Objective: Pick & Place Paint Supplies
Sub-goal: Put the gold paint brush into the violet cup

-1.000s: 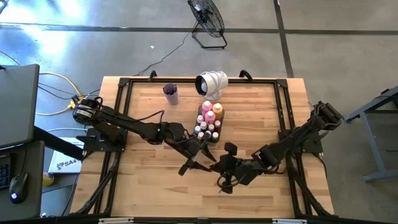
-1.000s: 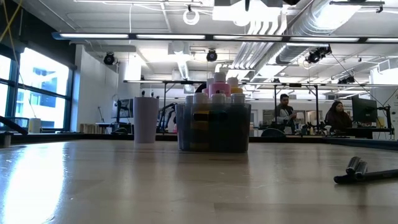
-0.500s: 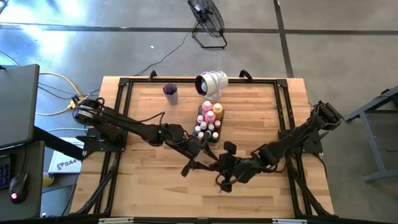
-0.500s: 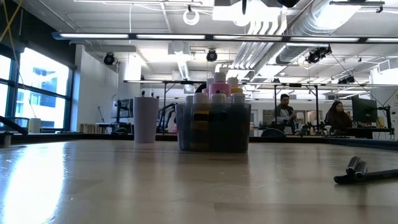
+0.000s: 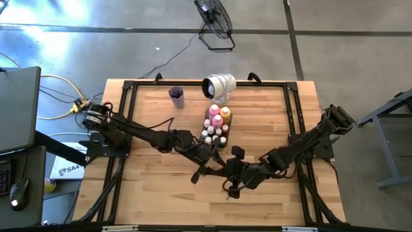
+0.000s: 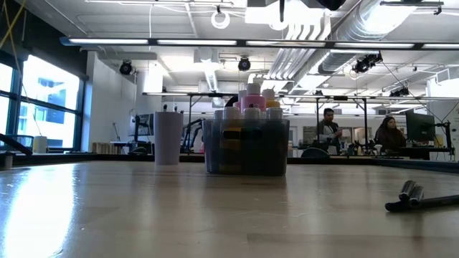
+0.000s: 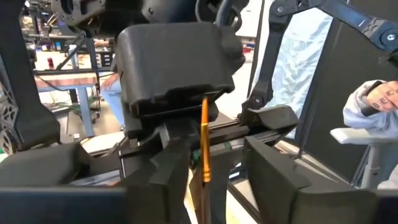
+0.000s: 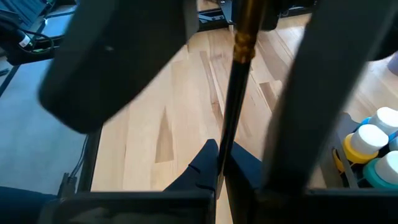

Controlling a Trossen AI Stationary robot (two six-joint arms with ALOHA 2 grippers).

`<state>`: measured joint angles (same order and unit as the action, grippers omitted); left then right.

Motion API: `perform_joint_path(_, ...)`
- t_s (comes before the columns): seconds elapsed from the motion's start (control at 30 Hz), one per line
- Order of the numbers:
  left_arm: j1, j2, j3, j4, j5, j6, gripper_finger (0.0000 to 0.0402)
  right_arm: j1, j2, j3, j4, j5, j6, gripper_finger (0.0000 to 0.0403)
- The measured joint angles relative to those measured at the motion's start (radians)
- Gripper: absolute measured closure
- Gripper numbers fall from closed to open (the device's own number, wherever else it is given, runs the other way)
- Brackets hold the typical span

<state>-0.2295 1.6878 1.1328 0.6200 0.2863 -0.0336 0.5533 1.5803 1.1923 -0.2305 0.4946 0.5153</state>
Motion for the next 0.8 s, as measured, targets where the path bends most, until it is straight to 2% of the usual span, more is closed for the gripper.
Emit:
perform_joint_path(0.33, 0.000, 0.000, 0.000, 0.009, -0.009, -0.001, 0.0391, 0.000, 0.000, 0.000, 0.002, -0.001, -0.009, 0.0398)
perform_joint_path(0.8, 0.000, 0.000, 0.000, 0.005, -0.009, -0.001, 0.0397, 0.000, 0.000, 0.000, 0.001, -0.041, -0.004, 0.0386)
